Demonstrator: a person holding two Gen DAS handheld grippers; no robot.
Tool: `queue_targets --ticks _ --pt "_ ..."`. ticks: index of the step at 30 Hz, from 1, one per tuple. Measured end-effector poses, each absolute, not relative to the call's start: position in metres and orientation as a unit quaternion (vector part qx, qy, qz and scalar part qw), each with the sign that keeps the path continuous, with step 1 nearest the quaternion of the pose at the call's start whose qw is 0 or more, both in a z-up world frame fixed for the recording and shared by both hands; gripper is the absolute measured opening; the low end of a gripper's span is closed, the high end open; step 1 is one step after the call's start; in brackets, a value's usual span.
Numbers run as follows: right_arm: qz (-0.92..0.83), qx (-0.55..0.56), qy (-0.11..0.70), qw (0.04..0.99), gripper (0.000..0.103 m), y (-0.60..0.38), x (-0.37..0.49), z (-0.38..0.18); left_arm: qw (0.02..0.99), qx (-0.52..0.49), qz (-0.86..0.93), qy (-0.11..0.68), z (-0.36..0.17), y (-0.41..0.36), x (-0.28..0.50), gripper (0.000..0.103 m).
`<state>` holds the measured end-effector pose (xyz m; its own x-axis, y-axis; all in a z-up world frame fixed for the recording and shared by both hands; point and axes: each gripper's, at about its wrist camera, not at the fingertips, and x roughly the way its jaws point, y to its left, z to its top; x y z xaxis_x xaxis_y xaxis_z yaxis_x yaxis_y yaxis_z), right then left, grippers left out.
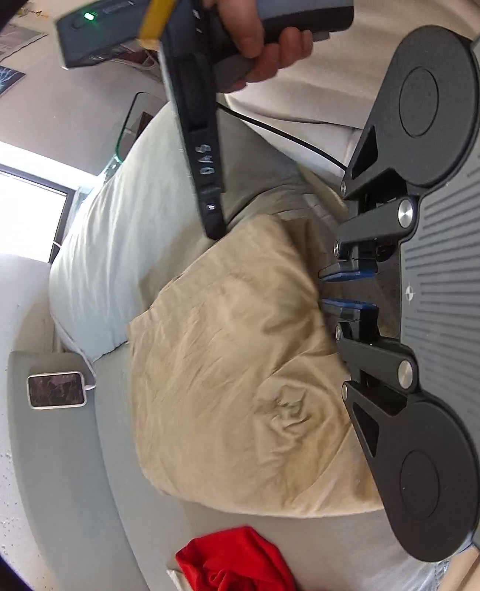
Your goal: Fold clothes
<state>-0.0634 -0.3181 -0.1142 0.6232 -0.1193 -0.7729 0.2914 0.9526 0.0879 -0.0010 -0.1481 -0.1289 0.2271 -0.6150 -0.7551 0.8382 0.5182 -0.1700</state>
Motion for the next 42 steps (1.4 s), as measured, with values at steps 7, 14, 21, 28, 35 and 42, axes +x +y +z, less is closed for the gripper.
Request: queue_targets --ticks 7,14,21,28,35,42 --pt "-0.049 0.144 0.345 0.926 0.015 -0.29 -0.064 -0.086 0.76 0.174 -0.504 0.371 -0.111 -0.141 -0.032 0.015" --pt "0.004 0.106 0.413 0.905 0.017 -0.276 -0.053 -0.117 0.792 0.138 -0.499 0.324 -0.066 -0.111 -0.026 0.028" --pt "-0.02 0.108 0.427 0.898 0.021 -0.289 -0.082 -0.111 0.871 0.072 -0.369 0.315 -0.039 -0.08 0.034 0.04" --pt "-0.09 0.234 0.349 0.903 0.088 -0.344 -0.084 -0.084 0.882 0.016 -0.263 0.391 -0.062 -0.078 0.098 0.048" --pt "-0.086 0.357 0.353 0.861 0.081 -0.388 -0.045 -0.118 0.852 -0.036 -0.286 0.437 -0.089 -0.1 0.124 0.054" --pt "-0.079 0.412 0.382 0.823 0.066 -0.415 -0.007 -0.167 0.823 -0.057 -0.32 0.466 -0.112 -0.118 0.141 0.055"
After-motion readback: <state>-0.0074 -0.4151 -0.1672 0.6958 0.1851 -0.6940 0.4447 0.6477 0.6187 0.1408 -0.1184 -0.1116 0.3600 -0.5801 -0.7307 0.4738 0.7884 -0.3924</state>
